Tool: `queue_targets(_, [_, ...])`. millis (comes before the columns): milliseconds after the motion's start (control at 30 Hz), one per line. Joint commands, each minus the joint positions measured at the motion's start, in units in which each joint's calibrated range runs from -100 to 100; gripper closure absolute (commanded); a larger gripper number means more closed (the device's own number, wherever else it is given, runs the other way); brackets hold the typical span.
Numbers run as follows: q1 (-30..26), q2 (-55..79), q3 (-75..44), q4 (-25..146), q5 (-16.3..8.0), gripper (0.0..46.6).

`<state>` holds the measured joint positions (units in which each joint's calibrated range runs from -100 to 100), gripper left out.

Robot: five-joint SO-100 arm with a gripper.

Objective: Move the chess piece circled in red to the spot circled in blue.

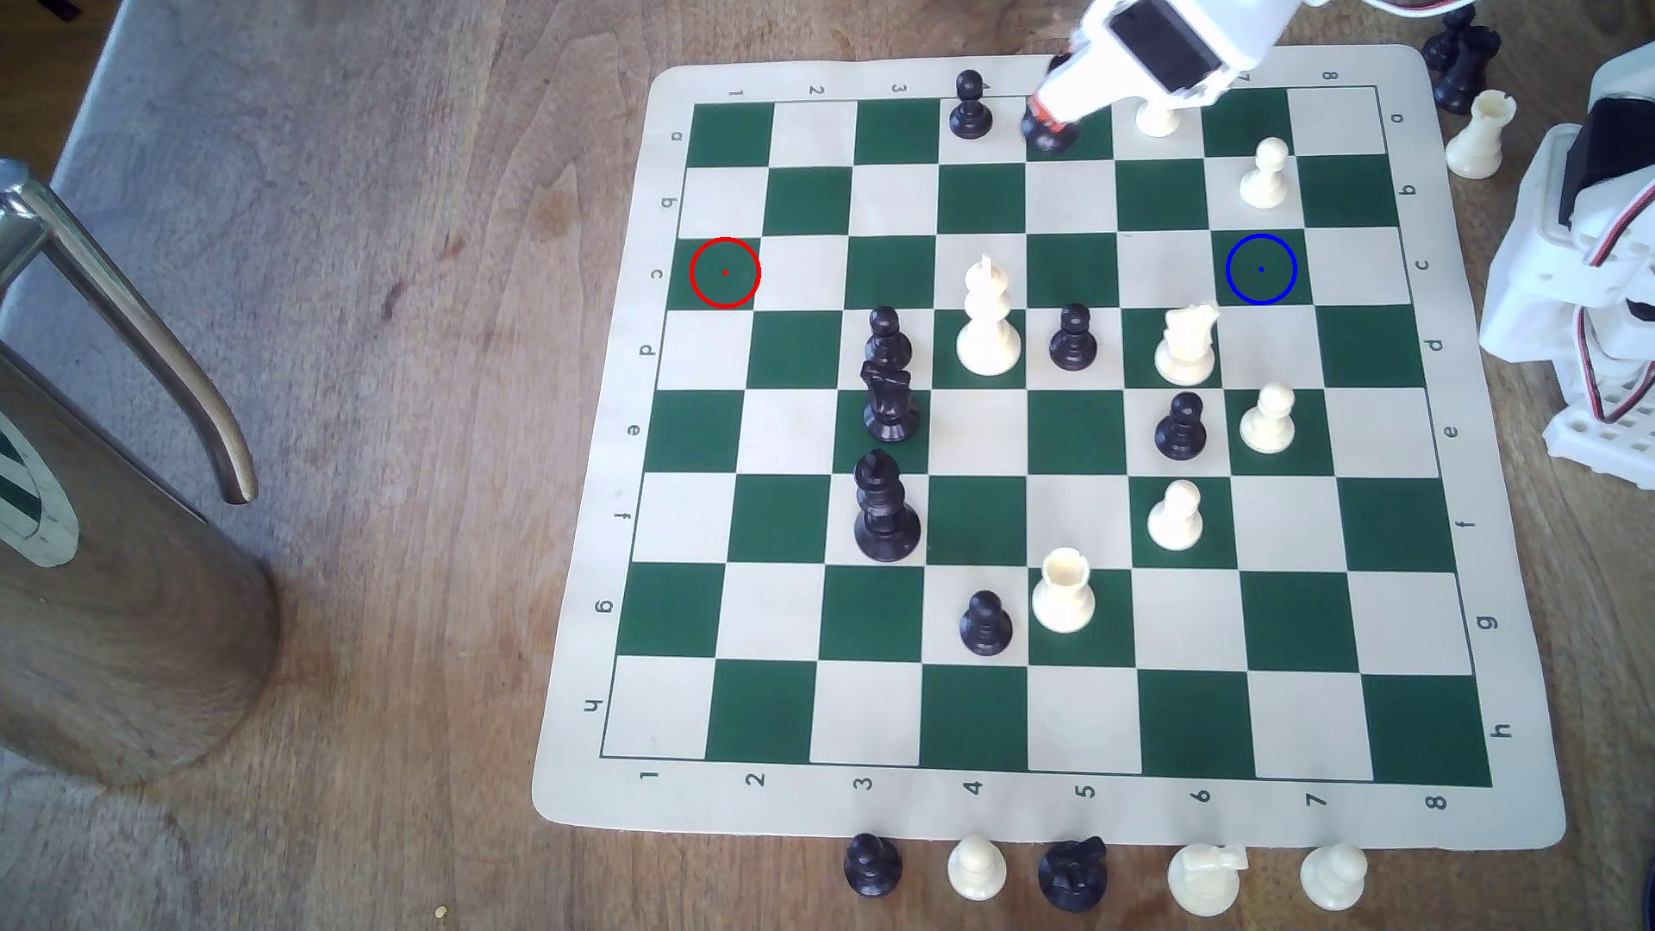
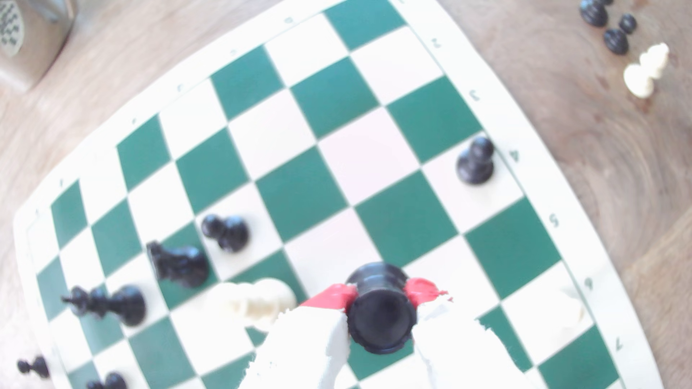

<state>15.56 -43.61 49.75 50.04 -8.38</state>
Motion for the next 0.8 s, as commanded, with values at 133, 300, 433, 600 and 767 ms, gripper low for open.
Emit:
queue_targets(133, [2.5, -13.5, 12.4, 1.7, 0.7, 46.4])
queue_targets(300, [2.8, -19.0, 19.3, 2.7, 0.7, 46.4])
queue_targets(433, [3.5, -21.7, 24.0, 3.2, 1.2, 46.4])
queue_targets(600, [4.3, -24.8, 26.0, 6.4, 1.6, 46.4])
queue_targets(767, [4.3, -27.6, 28.3, 8.4, 1.7, 46.4])
